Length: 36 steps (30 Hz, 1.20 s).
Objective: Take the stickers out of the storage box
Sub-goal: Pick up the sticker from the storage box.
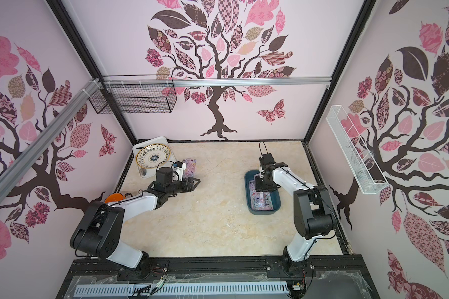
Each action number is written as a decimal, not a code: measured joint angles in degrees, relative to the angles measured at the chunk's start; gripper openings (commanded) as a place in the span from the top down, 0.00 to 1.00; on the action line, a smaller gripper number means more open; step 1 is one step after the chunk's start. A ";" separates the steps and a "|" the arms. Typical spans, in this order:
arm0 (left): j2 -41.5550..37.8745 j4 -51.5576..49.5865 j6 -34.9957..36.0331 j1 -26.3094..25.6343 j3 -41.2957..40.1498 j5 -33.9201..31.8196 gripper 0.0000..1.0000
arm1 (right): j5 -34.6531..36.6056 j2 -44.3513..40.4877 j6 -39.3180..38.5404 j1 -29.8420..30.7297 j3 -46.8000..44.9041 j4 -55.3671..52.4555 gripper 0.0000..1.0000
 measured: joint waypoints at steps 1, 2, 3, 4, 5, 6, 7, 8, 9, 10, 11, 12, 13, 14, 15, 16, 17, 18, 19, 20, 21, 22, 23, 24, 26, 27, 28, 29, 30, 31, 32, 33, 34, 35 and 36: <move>0.24 0.17 -0.48 -0.11 0.20 0.42 0.42 | -0.37 -0.28 -0.09 -0.15 0.00 -0.11 0.58; 0.52 0.44 -1.11 -0.22 0.46 0.76 0.42 | -0.68 -0.68 -0.09 -0.31 0.00 -0.28 0.58; 0.76 0.50 -1.68 -0.37 0.81 1.18 0.42 | -0.98 -1.09 -0.13 -0.48 0.00 -0.46 0.58; 1.07 0.74 -2.27 -0.52 1.29 1.64 0.43 | -1.29 -1.68 -0.13 -0.66 0.00 -0.66 0.58; 1.38 1.14 -2.93 -0.74 1.77 2.01 0.43 | -1.64 -2.38 -0.13 -0.90 0.00 -0.87 0.58; 1.62 1.64 -3.43 -0.90 2.14 2.43 0.43 | -1.92 -2.93 -0.13 -1.09 0.00 -0.98 0.58; 1.86 2.32 -4.15 -1.11 2.45 2.93 0.43 | -2.40 -3.56 -0.15 -1.33 0.00 -1.07 0.59; 2.03 2.99 -4.83 -1.27 2.67 3.28 0.43 | -2.89 -4.22 -0.13 -1.57 0.02 -1.14 0.59; 2.12 3.45 -5.44 -1.42 2.78 3.63 0.43 | -3.32 -4.76 -0.13 -1.73 0.02 -1.14 0.59; 2.21 3.89 -6.12 -1.57 2.82 4.02 0.43 | -3.85 -5.40 -0.13 -1.95 0.02 -1.14 0.60; 2.23 4.31 -6.67 -1.73 2.86 4.37 0.43 | -4.24 -5.88 -0.13 -2.05 0.02 -1.14 0.61; 2.27 4.79 -7.34 -1.92 2.86 4.70 0.43 | -4.66 -6.34 -0.13 -2.16 0.04 -1.14 0.62; 2.36 5.14 -7.80 -2.14 2.97 5.07 0.43 | -5.14 -6.71 -0.15 -2.25 0.11 -1.16 0.63; 2.54 5.35 -8.09 -2.40 3.21 5.38 0.44 | -5.51 -6.91 -0.15 -2.29 0.15 -1.14 0.63; 2.86 5.53 -8.39 -2.78 3.67 5.75 0.44 | -5.86 -7.04 -0.11 -2.34 0.20 -1.16 0.63; 3.28 5.60 -8.70 -3.21 4.31 6.19 0.44 | -6.16 -7.13 -0.11 -2.36 0.20 -1.18 0.64; 3.67 5.60 -8.92 -3.58 4.87 6.56 0.44 | -6.38 -7.19 -0.11 -2.38 0.22 -1.25 0.64; 4.17 5.57 -9.07 -4.13 5.75 6.97 0.44 | -6.67 -7.21 -0.09 -2.40 0.26 -1.40 0.64; 4.68 5.55 -9.09 -4.74 6.67 7.43 0.45 | -7.02 -7.23 -0.11 -2.40 0.52 -1.81 0.64; 5.05 5.49 -9.09 -5.27 7.41 7.85 0.45 | -7.28 -7.23 -0.11 -2.40 0.94 -2.32 0.65; 5.51 5.46 -9.03 -5.95 8.28 8.31 0.46 | -7.58 -7.34 -0.11 -2.40 1.38 -2.62 0.66; 5.90 5.40 -8.94 -6.62 9.14 8.76 0.46 | -7.78 -7.61 -0.11 -2.40 1.77 -2.89 0.67; 6.36 5.27 -8.81 -7.26 9.92 9.25 0.46 | -8.00 -8.07 -0.15 -2.40 2.10 -3.21 0.67; 6.69 5.16 -8.66 -7.74 10.49 9.55 0.46 | -8.11 -8.63 -0.13 -2.40 2.43 -3.54 0.68; 7.28 4.90 -8.35 -8.79 11.52 10.40 0.46 | -8.28 -10.14 -0.15 -2.40 3.10 -4.20 0.70; 7.41 4.83 -8.15 -9.07 11.85 10.78 0.46 | -8.33 -10.78 -0.17 -2.40 3.48 -4.52 0.70; 7.56 4.66 -7.96 -9.33 12.20 11.13 0.46 | -8.44 -11.43 -0.13 -2.40 4.04 -4.94 0.70; 7.61 4.44 -7.78 -9.44 12.50 11.47 0.46 | -8.52 -11.96 -0.15 -2.40 4.59 -5.25 0.70; 7.61 4.24 -7.72 -9.44 12.81 11.85 0.46 | -8.66 -12.33 -0.13 -2.40 5.11 -5.57 0.70; 7.63 4.07 -7.61 -9.44 13.20 12.17 0.46 | -8.94 -12.76 -0.15 -2.40 5.60 -5.95 0.69; 7.67 3.93 -7.54 -9.44 13.66 12.57 0.46 | -9.49 -13.11 -0.15 -2.43 5.99 -6.32 0.69; 7.67 3.82 -7.50 -9.49 14.12 12.92 0.46 | -10.19 -13.40 -0.15 -2.45 6.38 -6.78 0.69; 7.69 3.80 -7.34 -9.62 14.62 13.33 0.46 | -11.28 -13.68 -0.17 -2.45 6.82 -7.30 0.68; 7.69 3.78 -7.15 -9.88 15.17 13.75 0.46 | -12.50 -13.88 -0.17 -2.47 7.10 -7.65 0.68; 7.72 3.76 -6.95 -10.23 15.61 14.19 0.46 | -13.75 -13.99 -0.17 -2.45 7.37 -7.91 0.68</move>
